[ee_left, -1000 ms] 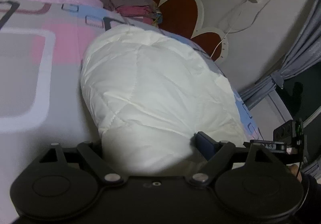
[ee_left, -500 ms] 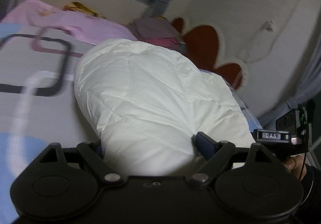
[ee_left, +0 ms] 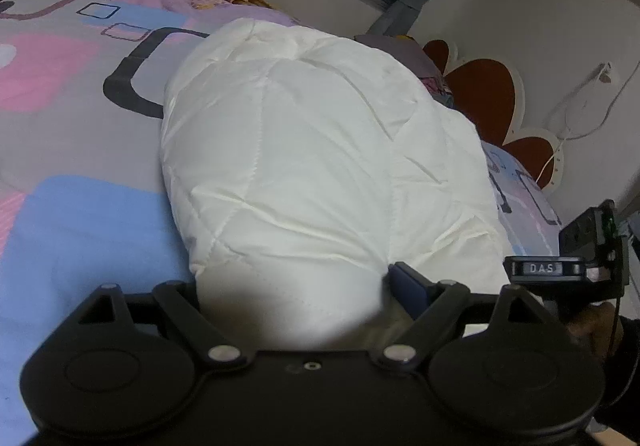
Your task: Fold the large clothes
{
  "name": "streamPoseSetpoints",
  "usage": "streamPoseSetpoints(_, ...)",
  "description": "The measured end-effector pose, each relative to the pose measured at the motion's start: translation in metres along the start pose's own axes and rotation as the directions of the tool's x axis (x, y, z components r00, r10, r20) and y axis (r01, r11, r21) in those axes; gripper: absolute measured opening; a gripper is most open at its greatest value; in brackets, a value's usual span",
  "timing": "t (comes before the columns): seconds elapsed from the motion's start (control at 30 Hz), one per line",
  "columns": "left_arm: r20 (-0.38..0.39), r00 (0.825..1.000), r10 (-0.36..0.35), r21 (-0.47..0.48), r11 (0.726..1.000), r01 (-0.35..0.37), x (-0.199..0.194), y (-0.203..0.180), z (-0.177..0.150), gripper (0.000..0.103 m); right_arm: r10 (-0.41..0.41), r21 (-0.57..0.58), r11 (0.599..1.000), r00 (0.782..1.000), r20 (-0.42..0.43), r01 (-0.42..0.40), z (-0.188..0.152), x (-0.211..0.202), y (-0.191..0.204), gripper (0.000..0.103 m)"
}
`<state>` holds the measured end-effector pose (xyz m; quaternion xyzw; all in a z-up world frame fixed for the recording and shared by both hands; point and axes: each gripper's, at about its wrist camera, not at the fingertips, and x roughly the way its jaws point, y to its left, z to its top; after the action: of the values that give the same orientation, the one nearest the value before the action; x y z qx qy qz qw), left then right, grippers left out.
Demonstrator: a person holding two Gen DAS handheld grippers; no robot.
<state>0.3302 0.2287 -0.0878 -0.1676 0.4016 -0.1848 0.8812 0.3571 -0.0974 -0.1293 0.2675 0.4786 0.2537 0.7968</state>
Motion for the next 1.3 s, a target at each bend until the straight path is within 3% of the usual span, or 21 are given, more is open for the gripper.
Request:
streamPoseSetpoints(0.17,-0.018,1.000,0.002,0.029,1.000,-0.002,-0.002,0.001,0.008,0.090,-0.033,0.016,0.999,0.999,0.024,0.032,-0.009,-0.012,-0.002,0.056)
streamPoseSetpoints(0.23,-0.024,1.000,0.008,0.036,0.999,-0.007,-0.007,0.004,0.007,0.093,-0.076,0.017,0.997,0.996,0.042,0.075,-0.009,-0.022,0.001,0.068)
streamPoseSetpoints(0.4,0.025,1.000,0.019,0.034,0.999,-0.020,-0.035,0.018,0.007,0.089,-0.129,0.018,0.992,0.984,0.124,0.127,-0.022,-0.074,-0.004,0.069)
streamPoseSetpoints(0.47,0.069,0.997,0.019,0.032,0.999,-0.022,-0.051,0.023,0.011,0.082,-0.156,0.003,0.988,0.974,0.166,0.157,-0.019,-0.093,-0.002,0.058)
streamPoseSetpoints(0.5,0.091,0.996,0.019,0.036,0.999,-0.022,-0.057,0.021,0.016,0.080,-0.169,-0.007,0.985,0.970,0.177,0.173,-0.015,-0.100,0.000,0.042)
streamPoseSetpoints(0.53,0.122,0.992,0.017,0.045,0.999,-0.022,-0.062,0.019,0.021,0.076,-0.180,-0.017,0.982,0.965,0.191,0.186,-0.011,-0.103,0.008,0.035)
streamPoseSetpoints(0.57,0.151,0.988,0.009,0.060,0.998,-0.019,-0.064,0.015,0.029,0.074,-0.186,-0.035,0.980,0.958,0.217,0.198,-0.004,-0.107,0.016,0.035)
streamPoseSetpoints(0.73,0.176,0.983,0.053,0.157,0.984,-0.081,-0.036,-0.014,0.078,0.073,-0.180,-0.175,0.956,0.944,0.276,0.234,0.032,-0.079,0.078,0.034)
streamPoseSetpoints(0.9,0.128,0.992,0.008,0.146,0.989,-0.027,0.003,-0.019,0.096,0.064,-0.188,-0.272,0.924,0.940,0.285,0.267,0.060,-0.031,0.118,0.034)
streamPoseSetpoints(1.1,0.048,0.999,0.022,0.176,0.984,-0.031,0.033,-0.018,0.086,0.064,-0.327,-0.273,0.890,0.929,0.175,0.364,0.062,0.020,0.102,0.034)
streamPoseSetpoints(1.3,0.007,0.999,0.048,0.248,0.968,-0.048,0.054,-0.021,0.070,0.064,-0.363,-0.224,0.894,0.921,0.142,0.387,0.045,0.035,0.079,0.034)
